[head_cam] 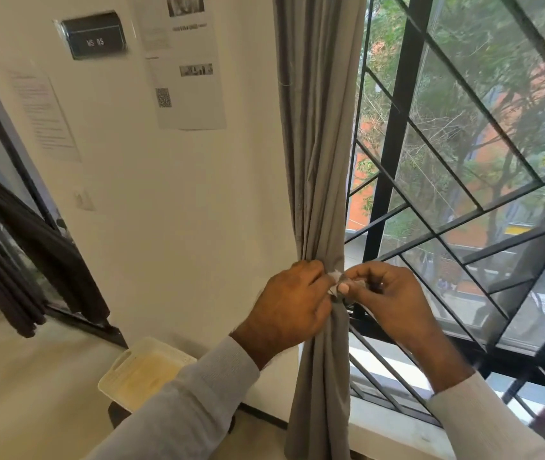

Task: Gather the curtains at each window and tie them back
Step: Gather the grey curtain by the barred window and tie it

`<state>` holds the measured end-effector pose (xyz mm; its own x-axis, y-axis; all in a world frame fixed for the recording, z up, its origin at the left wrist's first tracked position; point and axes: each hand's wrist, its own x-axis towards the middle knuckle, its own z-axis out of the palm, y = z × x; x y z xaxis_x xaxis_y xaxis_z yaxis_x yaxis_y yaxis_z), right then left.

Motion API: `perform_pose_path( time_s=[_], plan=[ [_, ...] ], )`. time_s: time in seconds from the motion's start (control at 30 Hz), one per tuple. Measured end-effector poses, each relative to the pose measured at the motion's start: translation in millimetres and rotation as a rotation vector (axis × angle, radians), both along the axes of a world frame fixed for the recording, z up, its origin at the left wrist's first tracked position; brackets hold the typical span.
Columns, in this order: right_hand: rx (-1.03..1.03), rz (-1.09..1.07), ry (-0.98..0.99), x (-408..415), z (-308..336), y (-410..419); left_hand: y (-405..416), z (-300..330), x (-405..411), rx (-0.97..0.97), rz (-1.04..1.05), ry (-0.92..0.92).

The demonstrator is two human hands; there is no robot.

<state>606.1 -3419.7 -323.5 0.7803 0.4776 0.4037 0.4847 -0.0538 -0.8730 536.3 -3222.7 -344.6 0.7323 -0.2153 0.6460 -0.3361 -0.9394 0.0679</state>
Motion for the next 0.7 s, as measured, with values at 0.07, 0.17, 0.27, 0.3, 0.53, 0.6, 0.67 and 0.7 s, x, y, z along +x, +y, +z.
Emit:
perform_pose_path(
  time_s=[0.07,0.17,0.27,0.3,0.53,0.6,0.67,0.7],
  plan=[
    [-0.081,0.034,-0.06,3.1,-2.6,-2.1,1.2,3.1,-1.6,-0.072,0.005,0.023],
    [-0.238,0.026,-0.211,11.8,-15.9,-4.6,8.1,4.8,1.5,-0.23,-0.016,0.214],
    [-0.259,0.007,-0.246,16.0,-20.5,-2.1,16.0,10.8,8.5,-0.338,-0.173,0.456],
    [-0.278,0.014,-0.247,15.9,-18.7,-1.3,18.8,14.0,10.1,-0.329,-0.225,0.512],
    [-0.594,0.194,-0.161,17.9,11.5,0.9,30.8,26.2,13.2,-0.226,-0.34,0.455],
    [-0.571,0.221,-0.003,19.8,22.0,5.0,27.6,23.7,14.0,-0.228,-0.316,0.342],
    [-0.446,0.218,0.208,20.3,27.6,9.6,25.4,21.2,8.6,-0.263,-0.283,0.215],
    [-0.384,0.192,0.289,21.1,26.7,11.3,26.1,18.9,6.0,-0.222,-0.271,0.134]
  ],
)
